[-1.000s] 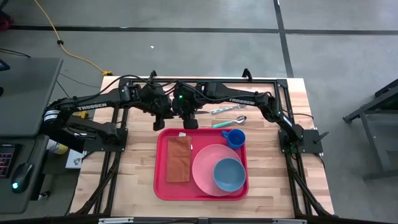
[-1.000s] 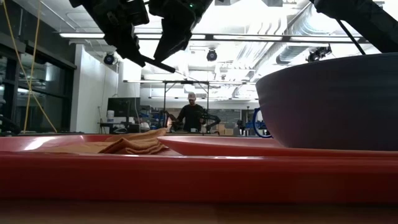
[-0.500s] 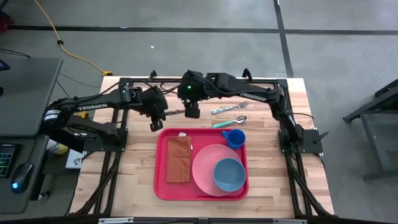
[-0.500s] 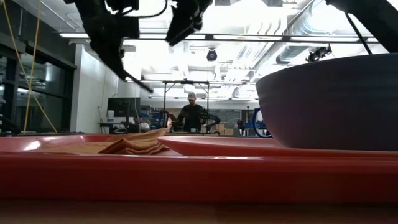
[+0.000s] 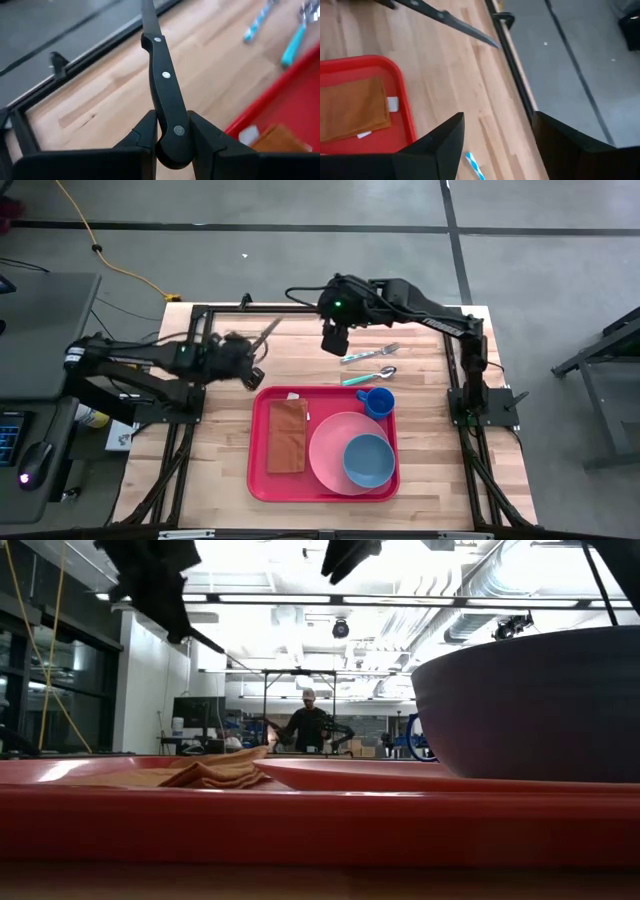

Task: Set up tray
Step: Put the black knife on top of the orange napkin on the serving tray

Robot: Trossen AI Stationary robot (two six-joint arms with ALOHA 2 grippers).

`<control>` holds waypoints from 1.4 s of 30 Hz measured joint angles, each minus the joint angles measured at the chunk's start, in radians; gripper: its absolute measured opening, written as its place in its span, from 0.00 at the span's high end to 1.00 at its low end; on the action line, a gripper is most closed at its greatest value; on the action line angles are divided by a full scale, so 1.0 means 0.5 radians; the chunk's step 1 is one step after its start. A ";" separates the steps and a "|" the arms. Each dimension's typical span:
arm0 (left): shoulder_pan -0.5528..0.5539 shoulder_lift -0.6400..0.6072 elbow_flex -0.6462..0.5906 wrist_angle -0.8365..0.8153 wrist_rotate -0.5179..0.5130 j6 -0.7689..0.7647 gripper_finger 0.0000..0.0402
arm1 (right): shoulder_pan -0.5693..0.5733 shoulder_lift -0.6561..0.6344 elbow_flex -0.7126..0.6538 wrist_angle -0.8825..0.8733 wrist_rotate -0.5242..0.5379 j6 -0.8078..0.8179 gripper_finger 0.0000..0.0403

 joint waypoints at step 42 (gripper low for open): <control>-1.074 1.866 1.470 -0.952 -0.243 -2.015 0.75 | -0.036 -0.888 -0.006 -0.413 -0.011 -0.285 0.46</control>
